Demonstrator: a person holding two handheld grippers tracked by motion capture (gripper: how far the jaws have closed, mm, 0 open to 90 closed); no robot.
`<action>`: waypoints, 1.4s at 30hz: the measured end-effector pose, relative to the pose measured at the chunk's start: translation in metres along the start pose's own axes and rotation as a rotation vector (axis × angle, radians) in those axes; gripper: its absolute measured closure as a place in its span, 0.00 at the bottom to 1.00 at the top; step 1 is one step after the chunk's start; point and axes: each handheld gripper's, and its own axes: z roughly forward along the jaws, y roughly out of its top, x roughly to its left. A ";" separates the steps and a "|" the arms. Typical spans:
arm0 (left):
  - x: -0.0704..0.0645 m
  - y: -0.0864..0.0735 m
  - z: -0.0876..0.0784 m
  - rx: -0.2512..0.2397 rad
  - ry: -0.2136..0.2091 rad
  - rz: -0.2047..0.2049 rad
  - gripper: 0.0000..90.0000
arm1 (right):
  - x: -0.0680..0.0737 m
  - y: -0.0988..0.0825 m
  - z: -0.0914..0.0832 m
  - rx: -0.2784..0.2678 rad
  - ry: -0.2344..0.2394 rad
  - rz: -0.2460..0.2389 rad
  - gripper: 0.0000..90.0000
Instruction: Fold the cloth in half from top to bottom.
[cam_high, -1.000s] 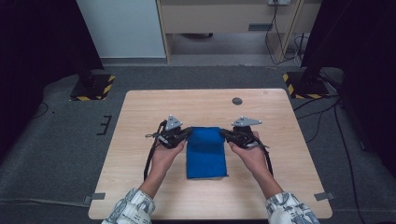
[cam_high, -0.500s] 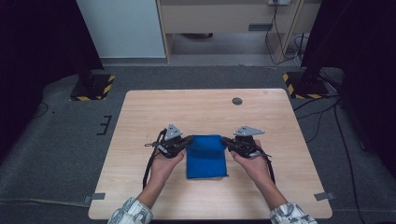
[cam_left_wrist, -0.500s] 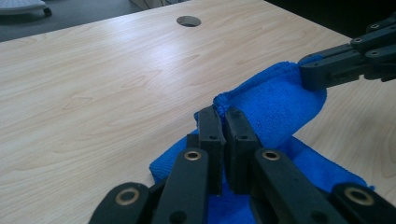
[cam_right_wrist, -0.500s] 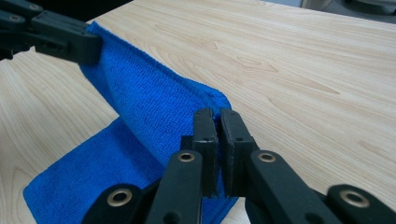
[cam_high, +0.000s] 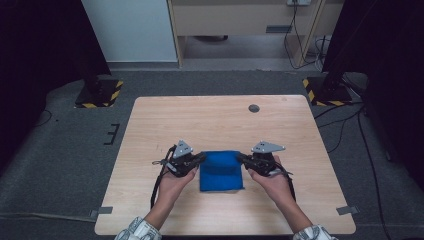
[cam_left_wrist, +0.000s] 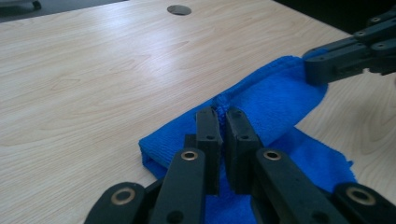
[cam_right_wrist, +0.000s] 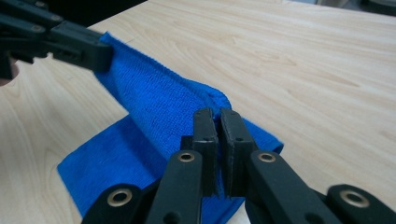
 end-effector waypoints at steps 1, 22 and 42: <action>-0.001 -0.002 0.001 0.012 -0.002 0.004 0.94 | 0.001 -0.002 0.000 0.006 0.002 -0.003 0.96; 0.010 -0.019 -0.007 -0.025 0.069 -0.041 0.50 | 0.013 -0.029 -0.001 0.072 0.038 -0.048 0.94; -0.007 -0.039 0.009 0.095 0.065 0.048 0.45 | 0.022 -0.038 -0.030 0.109 0.071 -0.061 0.63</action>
